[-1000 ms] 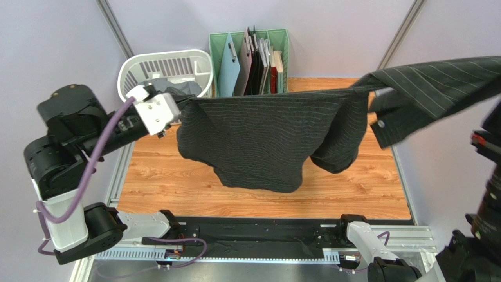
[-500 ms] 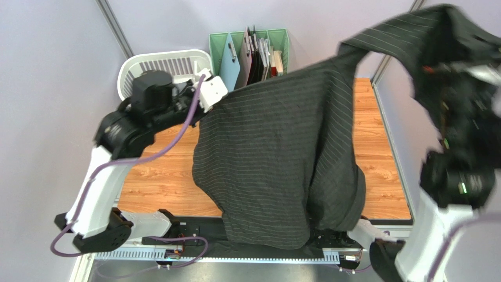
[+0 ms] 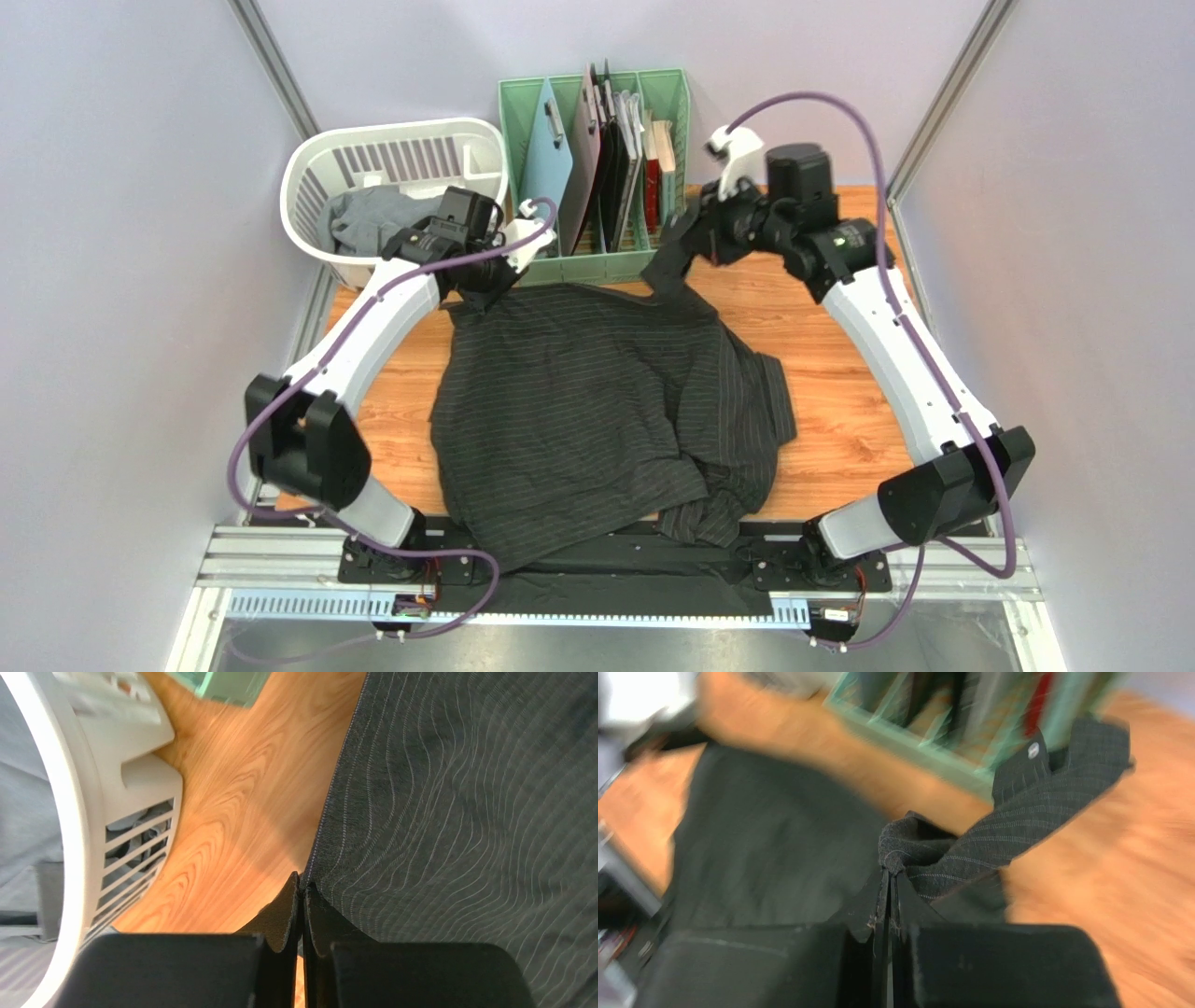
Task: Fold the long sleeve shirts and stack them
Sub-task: Flatten the shirt out
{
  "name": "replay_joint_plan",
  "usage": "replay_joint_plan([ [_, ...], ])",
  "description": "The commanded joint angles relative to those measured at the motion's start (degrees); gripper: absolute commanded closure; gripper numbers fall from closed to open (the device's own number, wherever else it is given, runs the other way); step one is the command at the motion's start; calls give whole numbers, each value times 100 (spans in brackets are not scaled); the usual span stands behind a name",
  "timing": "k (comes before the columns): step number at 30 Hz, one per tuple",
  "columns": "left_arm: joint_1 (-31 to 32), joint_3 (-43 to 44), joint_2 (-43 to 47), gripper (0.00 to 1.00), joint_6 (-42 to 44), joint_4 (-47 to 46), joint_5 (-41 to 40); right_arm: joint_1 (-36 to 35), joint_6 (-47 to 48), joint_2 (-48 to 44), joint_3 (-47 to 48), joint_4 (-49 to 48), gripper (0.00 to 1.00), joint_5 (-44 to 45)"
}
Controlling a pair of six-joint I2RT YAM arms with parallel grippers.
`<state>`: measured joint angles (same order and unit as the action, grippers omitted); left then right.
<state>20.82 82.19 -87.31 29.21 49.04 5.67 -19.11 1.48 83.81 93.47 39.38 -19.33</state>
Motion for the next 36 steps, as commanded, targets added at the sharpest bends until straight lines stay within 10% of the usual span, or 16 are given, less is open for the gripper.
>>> replay_joint_plan([
  [1, -578, 139, -470, 100, -257, -579, 118, -873, 44, -857, -275, 96, 100, -888],
  [4, -614, 174, -603, 100, -390, -623, 311, -1261, -94, -1244, -1002, 70, 66, -870],
  [6, -614, 218, -664, 100, -434, -597, 321, -1279, 132, -1288, -1260, 384, 18, -994],
  [8, -632, 218, -744, 100, -425, -527, 355, -1253, 1123, -1253, -1253, 841, 11, -470],
  [14, -711, -185, -490, 96, -276, -422, 776, 327, 2146, -438, -1244, 1582, 22, -307],
  [20, -746, -730, -15, 64, -144, -290, 927, 839, 2208, 889, -1120, 1459, 46, 403],
  [26, -834, -1231, 785, 32, 443, 87, 1444, 900, 2085, 1515, -1551, 1231, 37, 1026],
  [32, -711, -2083, 829, 27, 990, 284, 1113, 936, 1997, 2191, -1858, 809, 32, 1484],
  [36, -570, -2375, 392, 24, 946, -104, 611, 953, 1927, 2543, -2122, 528, 51, 1643],
])
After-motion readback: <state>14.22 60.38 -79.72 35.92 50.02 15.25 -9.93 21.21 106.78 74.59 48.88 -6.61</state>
